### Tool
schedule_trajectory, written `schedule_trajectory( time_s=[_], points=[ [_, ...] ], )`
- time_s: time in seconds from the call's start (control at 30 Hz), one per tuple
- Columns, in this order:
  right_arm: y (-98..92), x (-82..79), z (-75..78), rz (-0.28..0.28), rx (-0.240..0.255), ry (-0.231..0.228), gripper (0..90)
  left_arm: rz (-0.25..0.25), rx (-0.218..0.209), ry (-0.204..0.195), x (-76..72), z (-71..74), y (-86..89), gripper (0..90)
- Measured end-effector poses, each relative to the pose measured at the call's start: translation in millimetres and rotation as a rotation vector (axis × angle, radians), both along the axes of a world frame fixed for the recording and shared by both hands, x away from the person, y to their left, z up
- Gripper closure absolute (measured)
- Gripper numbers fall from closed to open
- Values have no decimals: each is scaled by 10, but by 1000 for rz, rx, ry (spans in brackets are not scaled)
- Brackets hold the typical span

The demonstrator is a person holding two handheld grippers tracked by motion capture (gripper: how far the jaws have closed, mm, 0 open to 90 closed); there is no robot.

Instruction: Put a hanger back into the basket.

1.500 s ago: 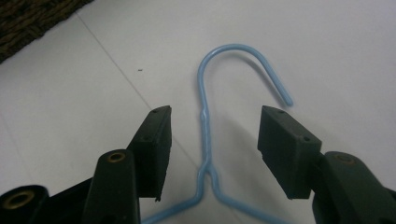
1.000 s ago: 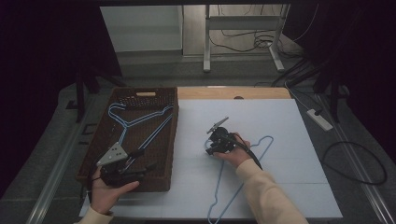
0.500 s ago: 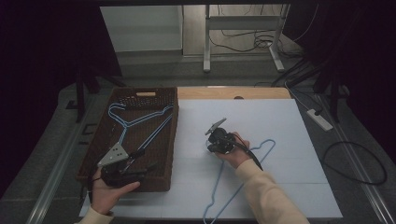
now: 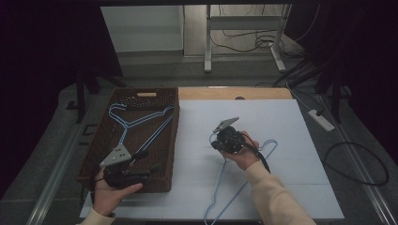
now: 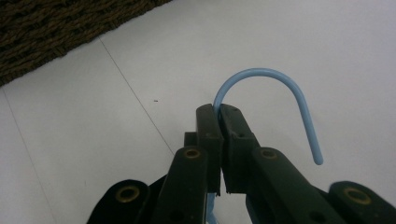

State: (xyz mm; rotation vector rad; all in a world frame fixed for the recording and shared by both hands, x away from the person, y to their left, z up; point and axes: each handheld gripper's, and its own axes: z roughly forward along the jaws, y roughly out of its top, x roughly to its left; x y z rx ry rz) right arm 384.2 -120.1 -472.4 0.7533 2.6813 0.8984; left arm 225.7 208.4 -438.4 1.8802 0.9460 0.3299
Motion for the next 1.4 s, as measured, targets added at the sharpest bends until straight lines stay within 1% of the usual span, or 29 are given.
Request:
schedule_trajectory(
  time_s=[0.13, 0.23, 0.3, 0.33, 0.37, 0.47, 0.6, 0.63, 1.03, 1.07, 1.13, 1.2, 1.27, 1.3, 1.33, 1.4],
  points=[
    [-6, -8, 1, 0, 4, -8, 876, -18, -4, 18, 16, -2, -74, 323],
    [-5, -26, 8, 0, 7, -13, 876, -22, 17, 44, 43, -1, -170, 323],
    [-7, -37, 15, 2, 11, -16, 876, -28, 19, 56, 60, -4, -232, 322],
    [-8, -40, 16, 3, 14, -19, 876, -28, 19, 56, 60, -4, -232, 322],
    [-13, -47, 20, 3, 17, -19, 876, -39, 22, 64, 77, -1, -292, 322],
    [-27, -57, 31, 3, 26, -24, 876, -53, 10, 68, 95, 9, -351, 322],
    [-44, -68, 48, 2, 35, -30, 876, -67, 7, 67, 115, 20, -439, 322],
    [-48, -71, 52, 0, 36, -30, 876, -67, 7, 67, 115, 20, -439, 322],
    [-71, -107, 79, -5, 54, -50, 875, -138, 28, 90, 231, -46, -870, 322],
    [-74, -113, 84, -6, 57, -50, 876, -138, 28, 90, 231, -46, -870, 322],
    [-78, -120, 90, -5, 61, -57, 875, -152, 31, 100, 263, -67, -960, 322],
    [-82, -128, 97, -7, 64, -57, 876, -151, 39, 97, 273, -70, -1018, 322],
    [-86, -127, 100, -5, 67, -60, 875, -159, 36, 108, 283, -71, -1057, 323],
    [-88, -128, 102, -6, 68, -59, 875, -153, 53, 106, 281, -73, -1090, 324],
    [-90, -132, 106, -8, 69, -59, 875, -151, 60, 105, 279, -76, -1112, 324],
    [-96, -137, 113, -8, 72, -61, 875, -167, 60, 111, 277, -87, -1163, 324]
  ],
)
